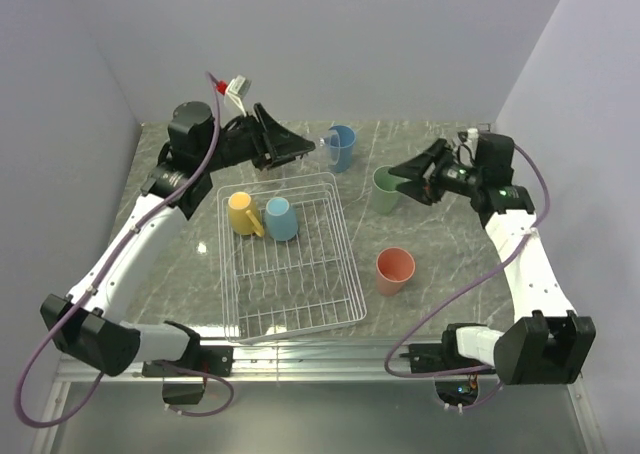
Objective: Load the cups into the dish rack
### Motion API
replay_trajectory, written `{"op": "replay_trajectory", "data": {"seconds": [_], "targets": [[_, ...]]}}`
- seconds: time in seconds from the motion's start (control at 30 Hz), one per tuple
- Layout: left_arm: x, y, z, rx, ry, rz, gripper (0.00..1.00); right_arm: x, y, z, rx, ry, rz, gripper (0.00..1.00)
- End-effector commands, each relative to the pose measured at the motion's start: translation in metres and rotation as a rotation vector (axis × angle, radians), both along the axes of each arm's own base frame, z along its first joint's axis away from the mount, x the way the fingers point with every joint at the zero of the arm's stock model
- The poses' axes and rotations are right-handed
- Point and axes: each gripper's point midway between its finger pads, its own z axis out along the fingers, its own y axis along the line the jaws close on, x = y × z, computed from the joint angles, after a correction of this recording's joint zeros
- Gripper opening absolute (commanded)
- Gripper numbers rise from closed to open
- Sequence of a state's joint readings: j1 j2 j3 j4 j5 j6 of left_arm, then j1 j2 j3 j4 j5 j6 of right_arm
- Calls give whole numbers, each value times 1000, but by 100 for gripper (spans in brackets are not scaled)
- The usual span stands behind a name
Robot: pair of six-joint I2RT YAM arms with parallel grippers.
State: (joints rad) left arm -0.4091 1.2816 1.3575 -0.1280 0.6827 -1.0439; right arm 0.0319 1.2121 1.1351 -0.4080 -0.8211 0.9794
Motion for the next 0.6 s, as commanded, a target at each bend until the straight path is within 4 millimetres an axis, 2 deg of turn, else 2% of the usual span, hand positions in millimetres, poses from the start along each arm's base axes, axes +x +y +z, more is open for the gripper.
{"op": "replay_trajectory", "data": {"seconds": [0.0,0.03,0.1,0.13,0.17,0.2,0.23,0.27,0.3,0.33,0.37,0.4,0.43,0.5,0.53,0.57], "targets": [[10,2,4,92,-86,16,0,-24,-24,-30,-89,64,-2,62],[17,2,-11,132,-45,27,0,-24,-28,-30,-100,65,-15,62],[25,2,-19,200,-76,41,0,-26,-31,-32,-130,61,-33,62],[40,2,-36,265,-49,87,0,-26,-33,-34,-137,66,-41,62],[41,4,-56,344,3,94,0,-28,-35,-38,-155,77,-54,62],[39,-4,-53,413,-53,80,0,-28,-38,-42,-178,80,-59,62],[61,-3,-84,539,-8,148,0,-29,-39,-44,-192,87,-59,62],[54,1,-108,656,64,135,0,-31,-40,-50,-203,117,-55,62],[54,-10,-97,708,5,131,0,-32,-43,-55,-233,118,-51,61],[63,-18,-126,794,49,114,0,-32,-44,-54,-248,119,-47,61],[70,-13,-135,870,54,155,0,-34,-46,-59,-261,139,-46,61],[65,-19,-136,909,48,149,0,-33,-47,-59,-273,132,-47,61],[66,-25,-150,942,64,135,0,-33,-48,-60,-279,132,-50,61],[68,-21,-164,1044,68,182,0,-33,-47,-61,-279,139,-49,61],[71,-22,-181,1100,86,179,0,-33,-47,-62,-272,144,-47,61],[72,-19,-187,1139,86,190,0,-33,-47,-63,-271,147,-44,61]]}}
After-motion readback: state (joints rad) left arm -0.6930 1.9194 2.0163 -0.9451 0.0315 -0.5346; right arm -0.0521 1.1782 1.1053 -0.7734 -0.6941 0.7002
